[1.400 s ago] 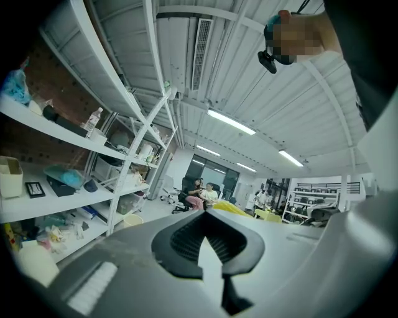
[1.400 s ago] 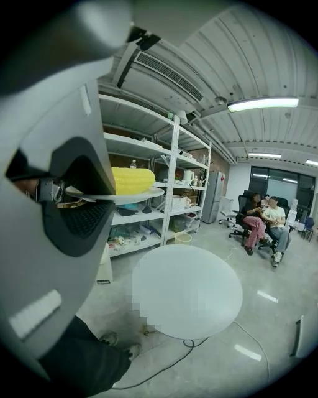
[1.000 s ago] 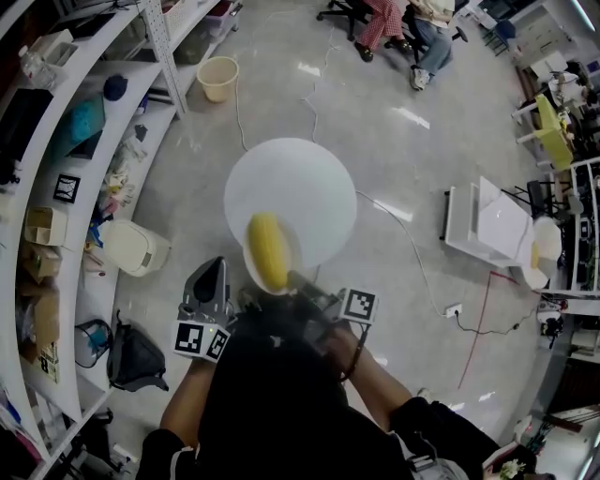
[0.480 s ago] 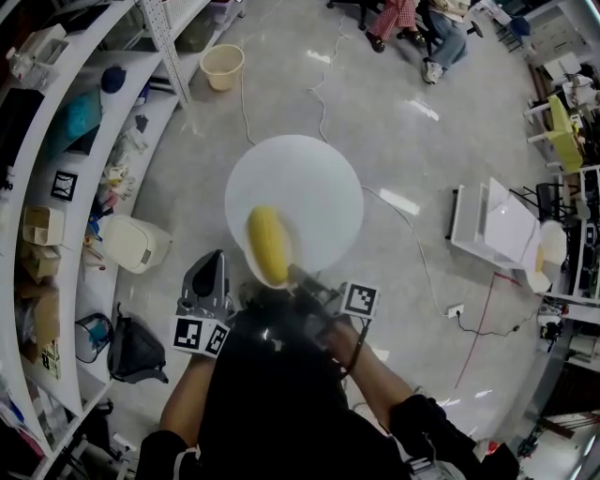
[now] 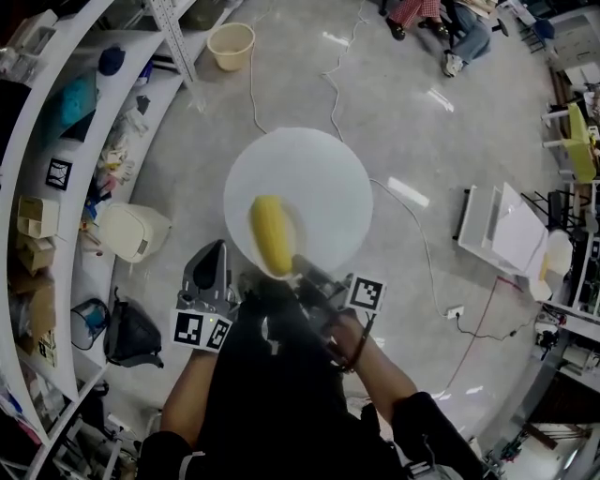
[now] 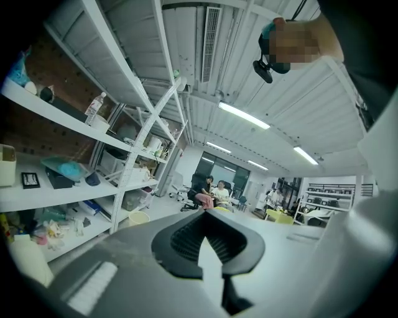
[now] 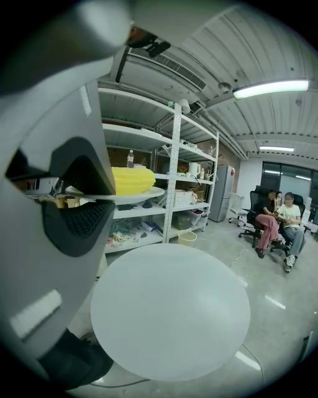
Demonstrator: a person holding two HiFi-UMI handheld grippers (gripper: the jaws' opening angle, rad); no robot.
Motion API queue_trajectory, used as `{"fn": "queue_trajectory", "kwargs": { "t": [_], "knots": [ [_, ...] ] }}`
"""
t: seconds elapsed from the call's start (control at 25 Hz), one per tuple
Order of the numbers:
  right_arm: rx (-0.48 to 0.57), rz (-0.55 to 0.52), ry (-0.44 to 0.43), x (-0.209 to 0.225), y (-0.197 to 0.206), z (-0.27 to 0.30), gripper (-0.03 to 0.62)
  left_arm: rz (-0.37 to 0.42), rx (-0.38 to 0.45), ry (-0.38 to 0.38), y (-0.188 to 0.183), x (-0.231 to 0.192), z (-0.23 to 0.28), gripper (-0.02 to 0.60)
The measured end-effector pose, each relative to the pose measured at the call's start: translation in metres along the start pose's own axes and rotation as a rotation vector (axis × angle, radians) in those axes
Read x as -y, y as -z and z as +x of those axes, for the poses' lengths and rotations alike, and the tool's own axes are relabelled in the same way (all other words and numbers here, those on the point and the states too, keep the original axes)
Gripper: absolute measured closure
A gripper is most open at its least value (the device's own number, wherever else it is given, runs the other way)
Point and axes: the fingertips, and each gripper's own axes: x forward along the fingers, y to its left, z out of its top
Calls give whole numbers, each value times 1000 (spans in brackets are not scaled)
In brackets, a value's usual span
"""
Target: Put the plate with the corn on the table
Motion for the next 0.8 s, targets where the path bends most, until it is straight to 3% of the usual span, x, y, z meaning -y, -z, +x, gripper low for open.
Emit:
{"fn": "queue_trajectory", "kwargs": {
  "t": [0.8],
  "knots": [
    [-69,28,-11,56,-39,47,556,-24,-42,-42,49,-37,64,580]
  ]
}}
